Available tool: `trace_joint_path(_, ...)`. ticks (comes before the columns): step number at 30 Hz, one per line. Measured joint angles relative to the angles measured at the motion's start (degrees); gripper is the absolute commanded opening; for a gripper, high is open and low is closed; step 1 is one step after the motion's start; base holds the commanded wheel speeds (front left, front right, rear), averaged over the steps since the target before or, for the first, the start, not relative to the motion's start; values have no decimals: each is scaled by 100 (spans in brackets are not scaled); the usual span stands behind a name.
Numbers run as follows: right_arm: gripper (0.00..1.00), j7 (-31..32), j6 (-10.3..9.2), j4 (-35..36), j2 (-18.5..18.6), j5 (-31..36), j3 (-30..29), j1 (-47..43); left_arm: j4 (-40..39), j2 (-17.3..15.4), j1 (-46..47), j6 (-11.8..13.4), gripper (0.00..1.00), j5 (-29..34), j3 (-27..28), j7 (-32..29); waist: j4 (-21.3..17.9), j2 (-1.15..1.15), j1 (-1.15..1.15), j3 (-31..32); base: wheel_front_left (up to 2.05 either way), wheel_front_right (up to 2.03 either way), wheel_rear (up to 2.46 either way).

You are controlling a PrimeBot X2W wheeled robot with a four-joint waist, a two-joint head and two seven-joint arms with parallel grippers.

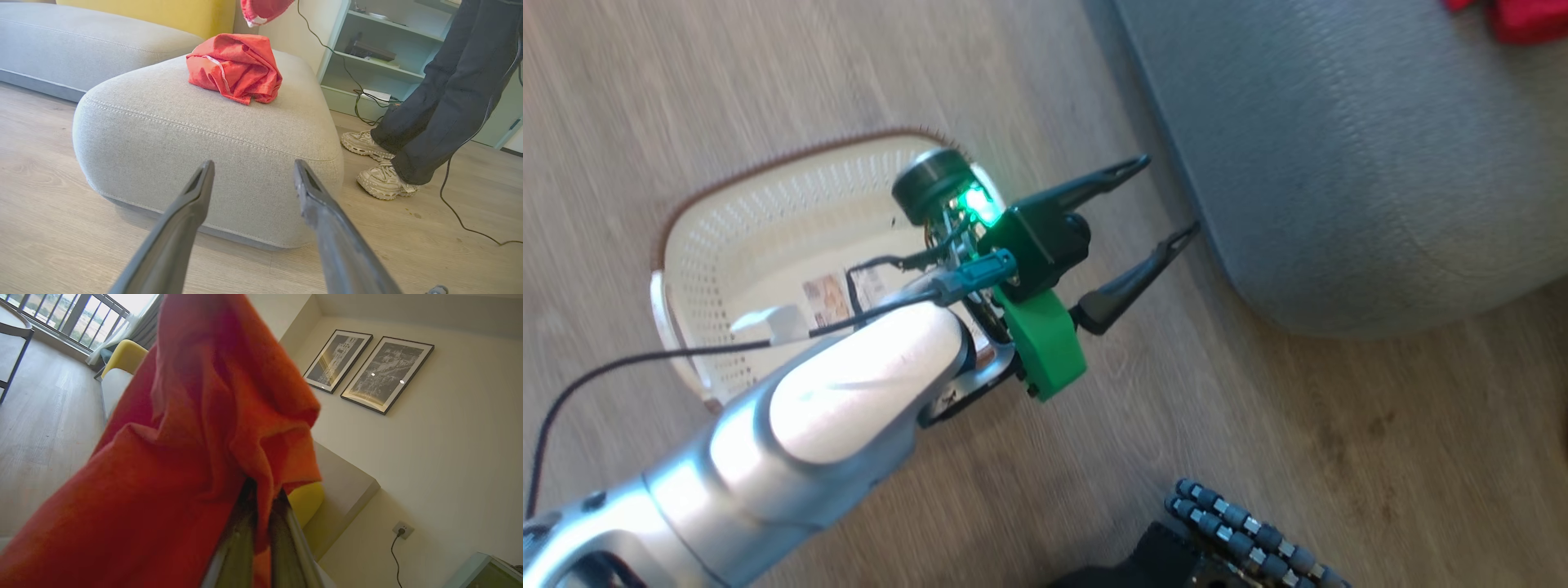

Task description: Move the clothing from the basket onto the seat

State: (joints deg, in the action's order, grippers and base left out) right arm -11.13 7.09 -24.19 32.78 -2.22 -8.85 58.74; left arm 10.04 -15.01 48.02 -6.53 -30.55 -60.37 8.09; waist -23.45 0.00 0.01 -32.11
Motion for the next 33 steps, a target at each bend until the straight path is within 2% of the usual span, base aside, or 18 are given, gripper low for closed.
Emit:
trace_joint_path(6, 0, 366, 0, -433, 253, 328, -615, 566, -171, -152, 151, 0, 100, 70, -29, -108, 157, 0, 0, -496, 0, 0, 0)
trace_joint_path(12, 0, 588, 0, -732, 377, 504, -1176, 743, -250, -310, 153, 0, 100, 82, -57, -155, 326, 0, 1, -889, 0, 0, 0)
trace_joint_path(18, 0, 817, 0, -1183, 366, 831, -2174, 744, -301, -420, 155, 29, 100, 86, -46, -152, 598, 0, 0, -1219, 0, 0, 0)
trace_joint_path(21, 0, 999, 0, -1434, 264, 1022, -2706, 734, -308, -434, 155, 57, 100, 86, -43, -143, 720, 0, 0, -1329, 0, 0, 0)
trace_joint_path(23, 0, 1005, 0, -1539, 89, 1084, -2860, 725, -305, -437, 156, 58, 100, 86, -41, -136, 783, 0, 0, -1378, 0, 0, 0)
trace_joint_path(27, 0, 999, 0, -1805, -314, 1091, -2873, 723, -264, -436, 156, 59, 100, 81, -36, -40, 869, 0, 0, -1417, 0, 0, 0)
trace_joint_path(30, 0, 998, 0, -2037, -414, 1063, -2872, 725, -199, -425, 157, 59, 100, 79, -34, 13, 920, 0, -1, -1395, 0, 0, 0)
trace_joint_path(31, 18, 996, 0, -2120, -416, 1039, -2867, 725, -167, -414, 157, 59, 100, 77, -35, 43, 939, 0, -1, -1379, 0, 0, 0)
trace_joint_path(32, 47, 972, 0, -2189, -425, 965, -2865, 726, -143, -403, 157, 59, 100, 60, -34, 63, 959, 0, -1, -1361, 0, 0, 0)
trace_joint_path(33, 100, 916, 0, -2261, -426, 925, -2795, 726, -118, -391, 157, 59, 100, 33, -32, 91, 979, 0, -1, -1340, 0, 0, 0)
